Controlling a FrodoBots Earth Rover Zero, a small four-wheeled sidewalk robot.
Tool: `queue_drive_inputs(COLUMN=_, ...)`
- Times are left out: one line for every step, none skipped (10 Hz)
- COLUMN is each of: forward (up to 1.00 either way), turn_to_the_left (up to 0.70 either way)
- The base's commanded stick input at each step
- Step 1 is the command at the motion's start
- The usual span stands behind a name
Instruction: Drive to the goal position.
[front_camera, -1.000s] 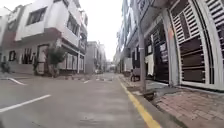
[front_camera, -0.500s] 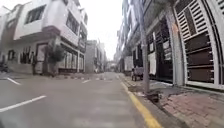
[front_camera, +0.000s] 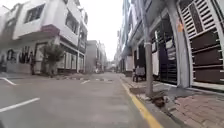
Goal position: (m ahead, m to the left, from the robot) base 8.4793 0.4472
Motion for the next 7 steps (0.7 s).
queue_drive_inputs(forward=0.49, turn_to_the_left=0.00)
queue_drive_inputs(forward=0.49, turn_to_the_left=0.00)
queue_drive_inputs(forward=0.49, turn_to_the_left=0.00)
queue_drive_inputs(forward=0.49, turn_to_the_left=0.00)
queue_drive_inputs(forward=0.49, turn_to_the_left=0.00)
queue_drive_inputs(forward=0.49, turn_to_the_left=0.00)
queue_drive_inputs(forward=0.49, turn_to_the_left=0.00)
